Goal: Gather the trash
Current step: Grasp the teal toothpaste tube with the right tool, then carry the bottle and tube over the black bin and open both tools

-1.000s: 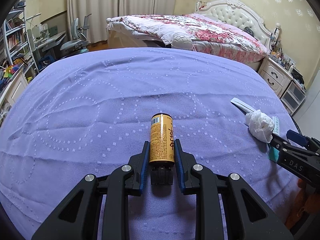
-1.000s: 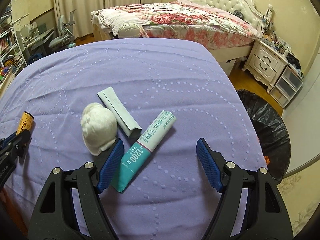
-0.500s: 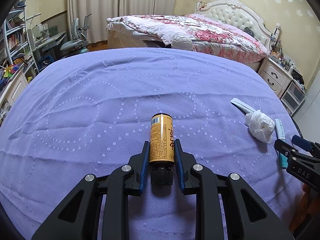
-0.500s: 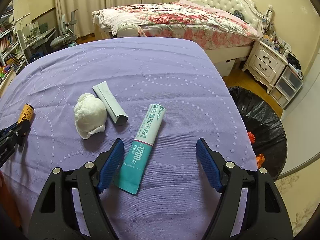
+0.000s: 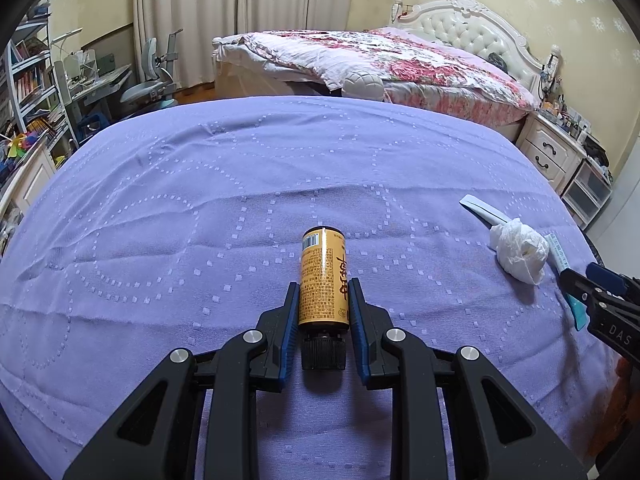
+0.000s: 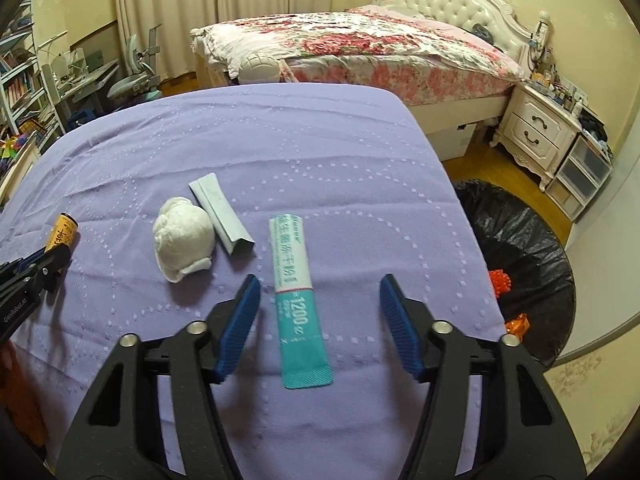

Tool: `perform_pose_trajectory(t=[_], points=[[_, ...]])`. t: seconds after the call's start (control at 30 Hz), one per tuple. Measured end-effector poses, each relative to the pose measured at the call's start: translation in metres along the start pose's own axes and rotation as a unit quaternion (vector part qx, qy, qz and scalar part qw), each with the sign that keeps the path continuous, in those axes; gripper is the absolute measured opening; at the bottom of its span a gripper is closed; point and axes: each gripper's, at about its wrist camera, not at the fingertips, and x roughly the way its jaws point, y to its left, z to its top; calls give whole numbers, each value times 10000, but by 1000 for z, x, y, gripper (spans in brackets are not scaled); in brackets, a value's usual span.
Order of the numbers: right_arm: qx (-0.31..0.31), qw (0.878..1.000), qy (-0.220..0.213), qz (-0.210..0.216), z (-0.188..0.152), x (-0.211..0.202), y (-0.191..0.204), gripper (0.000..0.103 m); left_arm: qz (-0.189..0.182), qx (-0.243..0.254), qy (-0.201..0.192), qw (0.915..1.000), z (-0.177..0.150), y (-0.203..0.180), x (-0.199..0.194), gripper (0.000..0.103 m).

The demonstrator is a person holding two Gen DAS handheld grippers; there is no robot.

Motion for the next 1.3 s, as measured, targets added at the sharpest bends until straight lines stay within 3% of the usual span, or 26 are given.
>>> perform_pose_trajectory(t=[0.23, 0.37, 0.47, 0.9, 1.3], points=[[-75, 9999, 76, 67, -3, 7, 5, 39, 42, 33, 6, 10000, -1, -1, 0, 25], [-80, 9999, 71, 85, -5, 5, 3, 24, 46, 40, 1, 10000, -1, -1, 0, 25], [-86, 9999, 65, 109, -6, 4, 2, 19, 50, 40, -13, 10000, 0, -1, -1, 25], [139, 9993, -249, 257, -11, -22, -17, 18, -214, 193, -218, 9993, -2, -36, -18, 25], [527, 9965, -648, 30, -17, -50, -65, 18, -631, 712, -523, 9941, 5, -116, -35, 25]])
